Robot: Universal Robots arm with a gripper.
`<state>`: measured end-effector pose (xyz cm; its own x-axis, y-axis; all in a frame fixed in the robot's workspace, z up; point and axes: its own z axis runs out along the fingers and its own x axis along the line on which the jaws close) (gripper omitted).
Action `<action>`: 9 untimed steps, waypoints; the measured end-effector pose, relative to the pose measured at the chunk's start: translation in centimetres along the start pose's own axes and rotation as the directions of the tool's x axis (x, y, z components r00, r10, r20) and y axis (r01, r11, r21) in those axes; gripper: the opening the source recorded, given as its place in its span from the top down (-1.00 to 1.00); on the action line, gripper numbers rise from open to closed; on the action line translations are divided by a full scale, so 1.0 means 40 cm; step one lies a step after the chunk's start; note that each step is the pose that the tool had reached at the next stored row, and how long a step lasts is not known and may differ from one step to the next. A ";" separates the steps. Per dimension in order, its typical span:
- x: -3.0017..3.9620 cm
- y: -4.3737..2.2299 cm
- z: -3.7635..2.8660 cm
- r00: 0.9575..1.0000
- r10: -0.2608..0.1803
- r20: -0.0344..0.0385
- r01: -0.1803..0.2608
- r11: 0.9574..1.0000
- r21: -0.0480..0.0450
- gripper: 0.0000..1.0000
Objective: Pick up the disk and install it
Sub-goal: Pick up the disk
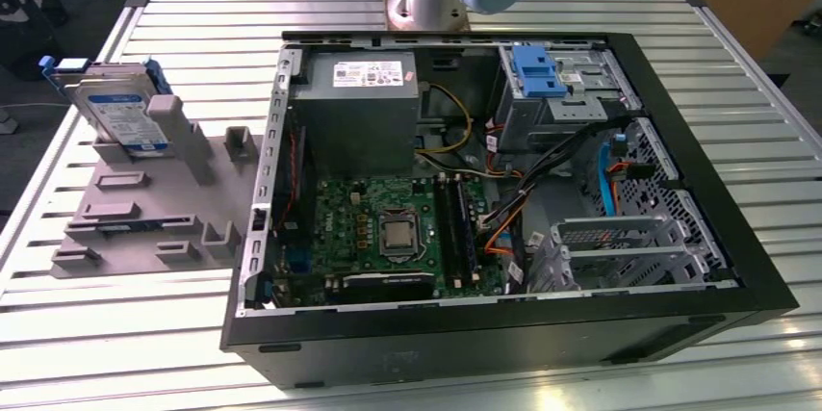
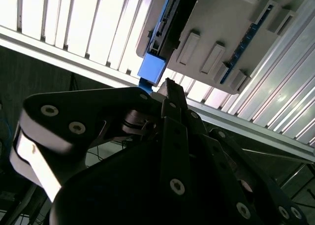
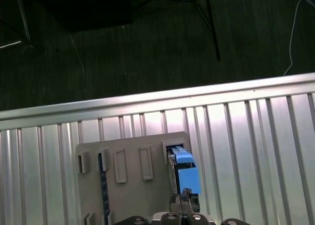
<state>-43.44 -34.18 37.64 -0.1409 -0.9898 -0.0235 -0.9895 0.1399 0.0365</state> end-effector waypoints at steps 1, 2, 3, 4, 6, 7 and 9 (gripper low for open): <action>0.000 0.000 0.000 1.000 0.000 0.000 0.000 1.000 0.002 0.79; 0.000 0.000 0.001 1.000 -0.001 0.001 0.001 1.000 0.006 0.79; 0.000 0.001 0.001 1.000 -0.001 0.001 0.001 1.000 0.010 0.79; 0.000 0.001 0.002 1.000 -0.002 0.002 0.002 1.000 0.012 0.79; 0.000 0.002 0.005 1.000 -0.003 0.002 0.002 1.000 0.018 0.79; 0.000 0.002 0.007 1.000 -0.003 0.003 0.003 1.000 0.020 0.79; 0.001 0.004 0.010 1.000 -0.003 0.004 0.003 1.000 0.026 0.79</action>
<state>-43.62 -34.18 37.24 -0.1383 -0.9900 -0.0271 -0.9904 0.1380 0.0108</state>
